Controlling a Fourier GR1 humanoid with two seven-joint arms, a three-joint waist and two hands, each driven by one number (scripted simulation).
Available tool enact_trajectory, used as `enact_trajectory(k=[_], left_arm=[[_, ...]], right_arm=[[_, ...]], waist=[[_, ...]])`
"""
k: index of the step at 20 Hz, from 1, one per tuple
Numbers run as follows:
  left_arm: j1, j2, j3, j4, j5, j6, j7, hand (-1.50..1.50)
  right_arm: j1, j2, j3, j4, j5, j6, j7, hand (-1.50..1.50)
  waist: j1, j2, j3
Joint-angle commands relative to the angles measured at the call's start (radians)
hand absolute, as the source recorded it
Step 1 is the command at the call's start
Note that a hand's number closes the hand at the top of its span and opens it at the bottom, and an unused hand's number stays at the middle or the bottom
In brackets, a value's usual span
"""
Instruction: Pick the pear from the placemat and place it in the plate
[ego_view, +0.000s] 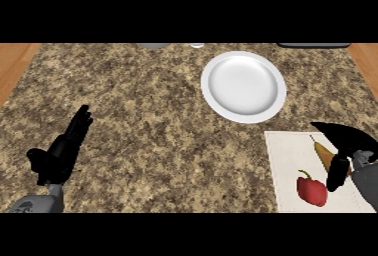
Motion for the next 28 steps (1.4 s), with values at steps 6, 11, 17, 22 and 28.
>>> enact_trajectory(k=[6,11,17,22,28], left_arm=[[-0.002,-0.046,0.030,-0.009,-0.038,-0.005,0.008,0.00],[0.000,-0.020,0.051,-0.034,-0.058,-0.039,0.022,0.00],[0.005,-0.063,0.051,0.008,-0.088,-0.010,-0.011,0.00],[0.024,-0.003,0.096,0.029,-0.042,-0.116,-0.063,0.00],[0.039,-0.042,0.091,-0.020,-0.056,-0.036,0.005,0.00]], right_arm=[[-0.015,0.025,-0.042,0.266,0.187,-0.112,-0.197,-1.50],[-0.017,0.050,-0.034,0.265,0.195,-0.027,-0.279,1.50],[-0.020,0.073,-0.051,0.265,0.209,-0.054,-0.331,1.50],[-0.009,0.105,-0.014,0.201,0.293,-0.174,-0.348,1.50],[0.082,0.062,-0.289,0.181,0.184,-0.548,-0.403,1.50]], waist=[[0.001,0.001,0.000],[0.002,0.001,0.000],[0.000,0.000,0.000],[0.000,0.000,0.000],[-0.046,-0.010,0.003]])
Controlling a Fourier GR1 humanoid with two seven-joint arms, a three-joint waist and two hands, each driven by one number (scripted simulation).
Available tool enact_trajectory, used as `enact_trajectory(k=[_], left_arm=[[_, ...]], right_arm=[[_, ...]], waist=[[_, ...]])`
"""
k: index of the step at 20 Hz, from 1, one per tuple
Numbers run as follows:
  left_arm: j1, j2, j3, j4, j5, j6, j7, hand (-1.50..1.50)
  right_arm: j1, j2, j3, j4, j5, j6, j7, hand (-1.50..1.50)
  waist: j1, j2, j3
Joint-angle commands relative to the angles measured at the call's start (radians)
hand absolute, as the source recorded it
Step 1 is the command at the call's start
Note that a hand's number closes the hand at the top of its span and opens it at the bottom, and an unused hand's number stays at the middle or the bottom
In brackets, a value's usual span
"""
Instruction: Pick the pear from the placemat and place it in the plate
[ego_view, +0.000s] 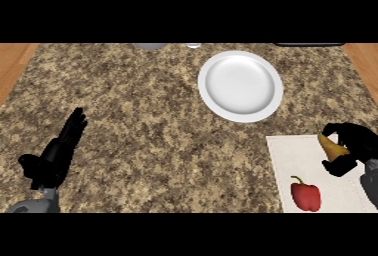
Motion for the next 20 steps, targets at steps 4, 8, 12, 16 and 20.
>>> enact_trajectory(k=[4,8,12,16,20], left_arm=[[-0.007,-0.014,-0.006,-0.010,-0.017,0.023,0.020,0.00],[0.027,-0.025,-0.007,0.000,-0.023,0.010,-0.010,0.00],[-0.023,-0.004,0.008,-0.038,-0.010,-0.004,0.072,0.00],[-0.047,0.003,0.033,-0.005,-0.003,-0.010,0.055,0.00],[0.061,-0.022,-0.001,-0.024,-0.032,-0.031,-0.024,0.00]], right_arm=[[0.087,-0.018,-0.245,-0.048,-0.132,-0.302,-0.144,1.50],[0.224,-0.023,-0.263,-0.343,-0.178,-0.245,-0.087,1.50],[0.297,-0.065,-0.338,-0.504,-0.223,-0.217,-0.093,1.50],[0.239,0.024,-0.321,-0.600,-0.176,-0.325,-0.051,1.50],[0.212,0.000,-0.346,-0.709,-0.149,-0.285,0.021,1.50]], waist=[[-0.007,-0.002,-0.002],[-0.005,-0.004,-0.005],[-0.005,-0.004,-0.005],[0.003,-0.002,-0.005],[0.015,-0.001,-0.005]])
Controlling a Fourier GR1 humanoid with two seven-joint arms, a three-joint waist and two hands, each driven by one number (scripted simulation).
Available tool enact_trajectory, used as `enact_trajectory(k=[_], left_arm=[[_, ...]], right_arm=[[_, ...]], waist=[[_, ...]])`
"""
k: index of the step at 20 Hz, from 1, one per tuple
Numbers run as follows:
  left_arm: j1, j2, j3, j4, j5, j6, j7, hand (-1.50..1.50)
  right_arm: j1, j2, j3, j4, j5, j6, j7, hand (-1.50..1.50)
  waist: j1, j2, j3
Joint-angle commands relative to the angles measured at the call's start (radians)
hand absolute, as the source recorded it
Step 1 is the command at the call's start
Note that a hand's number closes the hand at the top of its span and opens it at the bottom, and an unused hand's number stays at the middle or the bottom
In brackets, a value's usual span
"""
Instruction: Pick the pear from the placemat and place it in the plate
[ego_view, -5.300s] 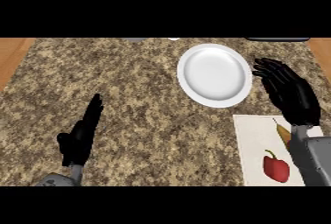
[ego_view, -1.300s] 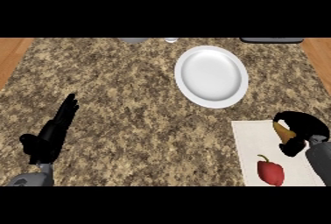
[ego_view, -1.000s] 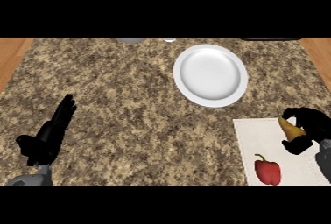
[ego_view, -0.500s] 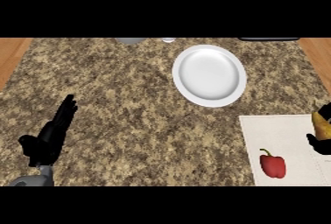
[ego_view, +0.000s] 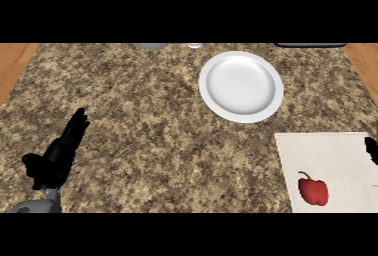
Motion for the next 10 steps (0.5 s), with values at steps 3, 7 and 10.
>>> enact_trajectory(k=[3,7,10], left_arm=[[0.004,-0.017,0.011,0.046,-0.022,-0.016,-0.062,0.00],[0.044,-0.052,-0.031,-0.061,-0.043,0.005,0.006,0.00],[-0.034,-0.050,0.004,0.074,-0.052,-0.002,-0.060,0.00]], right_arm=[[-0.089,0.071,0.032,-0.084,0.038,0.019,0.085,1.50],[-0.166,0.078,0.066,-0.157,0.050,0.105,0.188,1.50],[-0.340,0.109,0.123,0.023,0.119,0.084,0.205,1.50]], waist=[[0.011,0.003,0.000],[0.014,0.002,0.000],[0.019,0.005,0.000]])
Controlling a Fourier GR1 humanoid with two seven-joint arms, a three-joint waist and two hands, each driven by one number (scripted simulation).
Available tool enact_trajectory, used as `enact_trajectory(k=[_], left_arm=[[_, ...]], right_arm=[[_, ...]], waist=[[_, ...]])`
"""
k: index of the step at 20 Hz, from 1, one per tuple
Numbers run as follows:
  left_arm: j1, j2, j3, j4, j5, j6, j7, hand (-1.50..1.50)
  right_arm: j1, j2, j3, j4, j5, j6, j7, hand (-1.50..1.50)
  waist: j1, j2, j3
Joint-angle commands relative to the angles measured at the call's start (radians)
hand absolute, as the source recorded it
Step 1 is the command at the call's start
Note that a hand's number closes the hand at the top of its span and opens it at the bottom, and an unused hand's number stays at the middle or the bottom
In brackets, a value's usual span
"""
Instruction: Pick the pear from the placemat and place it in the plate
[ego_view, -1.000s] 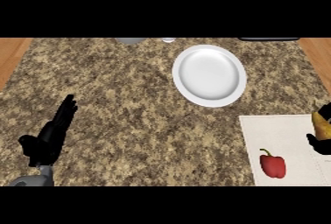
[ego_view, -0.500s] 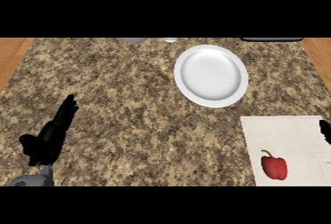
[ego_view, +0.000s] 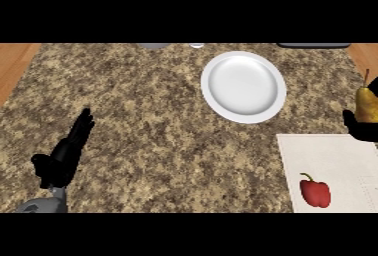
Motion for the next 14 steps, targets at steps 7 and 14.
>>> enact_trajectory(k=[7,14], left_arm=[[0.022,0.008,0.004,-0.064,-0.006,-0.024,0.038,0.00],[0.034,0.011,0.014,-0.108,0.000,-0.040,0.062,0.00]], right_arm=[[-0.304,0.152,0.138,0.324,0.080,-0.004,0.022,1.50],[-0.512,0.262,0.128,0.676,0.133,-0.152,-0.065,1.50]], waist=[[0.019,0.002,0.001],[0.023,0.004,0.001]])
